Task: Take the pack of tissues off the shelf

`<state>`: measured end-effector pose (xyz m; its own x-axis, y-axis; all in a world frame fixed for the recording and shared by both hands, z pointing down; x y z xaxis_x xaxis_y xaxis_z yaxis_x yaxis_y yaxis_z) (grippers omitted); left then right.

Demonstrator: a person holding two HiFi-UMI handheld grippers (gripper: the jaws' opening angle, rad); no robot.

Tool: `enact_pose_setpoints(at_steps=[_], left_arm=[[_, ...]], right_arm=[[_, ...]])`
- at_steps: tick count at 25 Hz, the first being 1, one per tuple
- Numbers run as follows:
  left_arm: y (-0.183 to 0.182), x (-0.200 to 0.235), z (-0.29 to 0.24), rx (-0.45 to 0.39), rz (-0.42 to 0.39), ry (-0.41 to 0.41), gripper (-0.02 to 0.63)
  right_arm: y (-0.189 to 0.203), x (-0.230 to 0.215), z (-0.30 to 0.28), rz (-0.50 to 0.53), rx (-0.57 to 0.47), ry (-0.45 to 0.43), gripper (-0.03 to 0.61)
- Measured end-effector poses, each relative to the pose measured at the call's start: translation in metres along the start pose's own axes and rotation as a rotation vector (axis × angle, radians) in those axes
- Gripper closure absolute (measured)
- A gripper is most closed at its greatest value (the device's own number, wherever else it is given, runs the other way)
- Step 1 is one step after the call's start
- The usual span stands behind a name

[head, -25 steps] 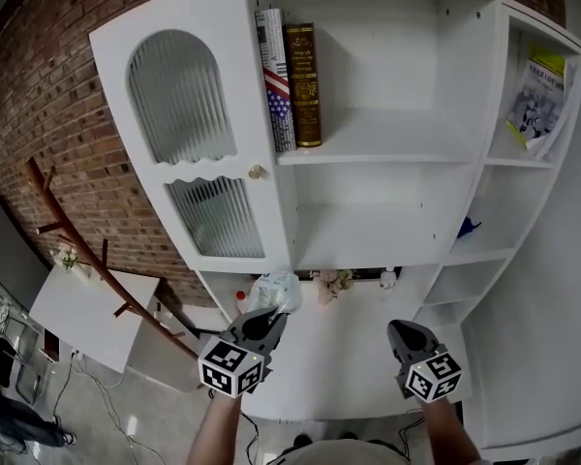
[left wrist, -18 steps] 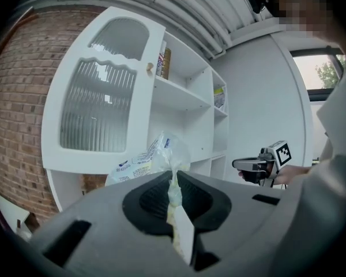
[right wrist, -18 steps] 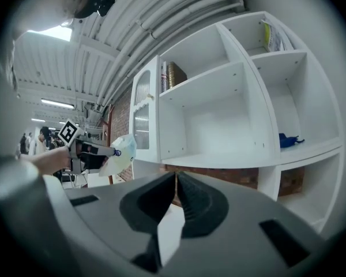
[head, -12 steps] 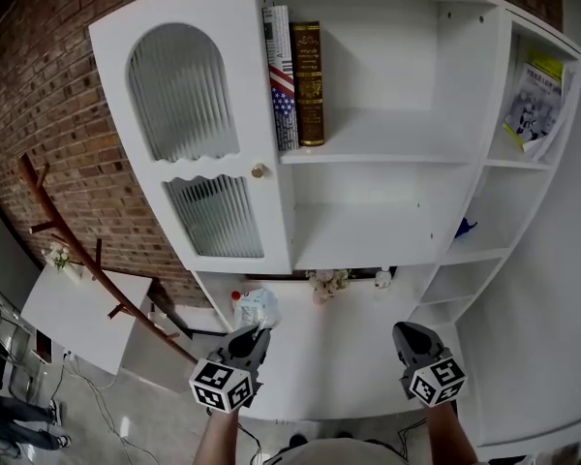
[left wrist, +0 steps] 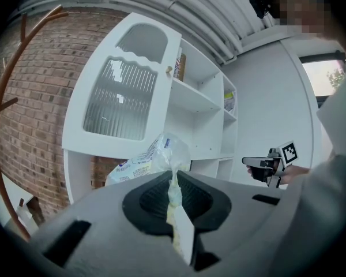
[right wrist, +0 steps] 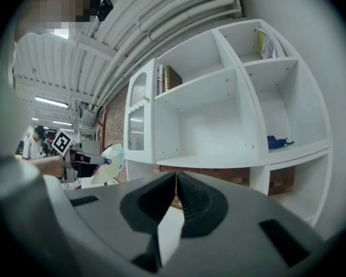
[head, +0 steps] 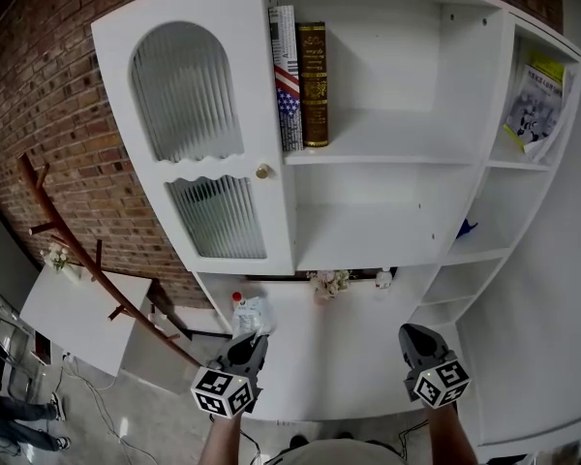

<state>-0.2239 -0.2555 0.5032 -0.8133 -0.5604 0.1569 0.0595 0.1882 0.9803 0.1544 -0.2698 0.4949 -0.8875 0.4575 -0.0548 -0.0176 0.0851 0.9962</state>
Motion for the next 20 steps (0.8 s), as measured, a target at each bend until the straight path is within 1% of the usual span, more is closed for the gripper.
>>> enact_pose_setpoints(at_steps=[9, 20], left_arm=[[0.0048, 0.0018, -0.0046, 0.004, 0.007, 0.011, 0.574], [0.0024, 0.0020, -0.0093, 0.007, 0.007, 0.022, 0.574]], right_arm=[[-0.0031, -0.0002, -0.0008, -0.001, -0.026, 0.008, 0.549], [-0.0049, -0.0011, 0.0001, -0.004, -0.023, 0.017, 0.549]])
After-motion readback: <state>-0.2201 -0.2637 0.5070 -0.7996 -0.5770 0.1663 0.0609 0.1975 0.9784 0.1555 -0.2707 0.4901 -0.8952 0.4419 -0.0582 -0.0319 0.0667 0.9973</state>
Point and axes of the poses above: the fingertips, and each gripper's own axes: z backward along the fingers, x to its left, y out of its underside, the point moved 7 cm from there along z, backward along the fingers, and after that the axes turned 6 degrees about y, right-handed, at the moved point
